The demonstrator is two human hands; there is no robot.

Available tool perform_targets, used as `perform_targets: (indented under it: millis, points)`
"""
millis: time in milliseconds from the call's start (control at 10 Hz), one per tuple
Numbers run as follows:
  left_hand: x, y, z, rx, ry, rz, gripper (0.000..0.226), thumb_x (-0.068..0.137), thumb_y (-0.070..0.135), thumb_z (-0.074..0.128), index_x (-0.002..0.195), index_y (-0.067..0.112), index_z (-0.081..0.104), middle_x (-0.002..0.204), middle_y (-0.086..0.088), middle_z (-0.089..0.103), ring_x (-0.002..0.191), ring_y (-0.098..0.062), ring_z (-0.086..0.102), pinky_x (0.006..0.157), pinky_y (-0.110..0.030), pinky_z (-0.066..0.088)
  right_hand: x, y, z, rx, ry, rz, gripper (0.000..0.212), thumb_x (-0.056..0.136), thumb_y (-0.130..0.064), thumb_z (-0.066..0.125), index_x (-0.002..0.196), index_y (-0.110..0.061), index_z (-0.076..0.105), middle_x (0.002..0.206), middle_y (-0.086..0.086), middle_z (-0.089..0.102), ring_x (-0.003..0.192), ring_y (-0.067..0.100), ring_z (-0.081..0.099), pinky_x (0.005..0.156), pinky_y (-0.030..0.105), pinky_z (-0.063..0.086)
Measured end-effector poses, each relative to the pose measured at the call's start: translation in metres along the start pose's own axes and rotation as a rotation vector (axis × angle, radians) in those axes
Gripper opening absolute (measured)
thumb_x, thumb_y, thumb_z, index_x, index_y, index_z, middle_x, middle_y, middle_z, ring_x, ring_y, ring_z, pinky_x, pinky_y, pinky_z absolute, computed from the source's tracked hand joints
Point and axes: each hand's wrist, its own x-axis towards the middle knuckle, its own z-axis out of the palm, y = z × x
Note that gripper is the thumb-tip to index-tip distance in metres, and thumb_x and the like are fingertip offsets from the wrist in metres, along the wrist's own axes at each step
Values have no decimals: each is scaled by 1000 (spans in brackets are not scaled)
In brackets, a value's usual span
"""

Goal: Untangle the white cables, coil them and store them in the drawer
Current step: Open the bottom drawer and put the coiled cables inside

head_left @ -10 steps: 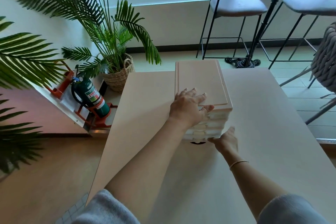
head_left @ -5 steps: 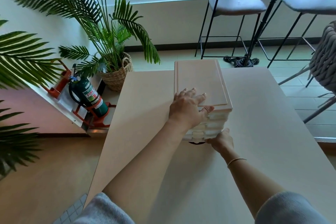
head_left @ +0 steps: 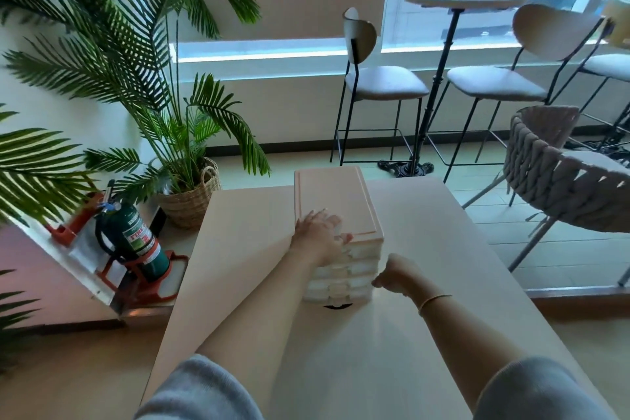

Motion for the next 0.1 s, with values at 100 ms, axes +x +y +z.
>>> perform_targets:
  millis: [100]
  points:
    - [-3, 0, -18, -37, -17, -60, 60, 96, 47, 40, 146, 17, 26, 154, -8, 22, 142, -26, 18, 117, -38, 17, -15, -5, -27, -94, 57, -42, 51, 86, -32, 63, 125, -2, 48, 127, 10, 55, 116, 26, 53, 86, 27, 44]
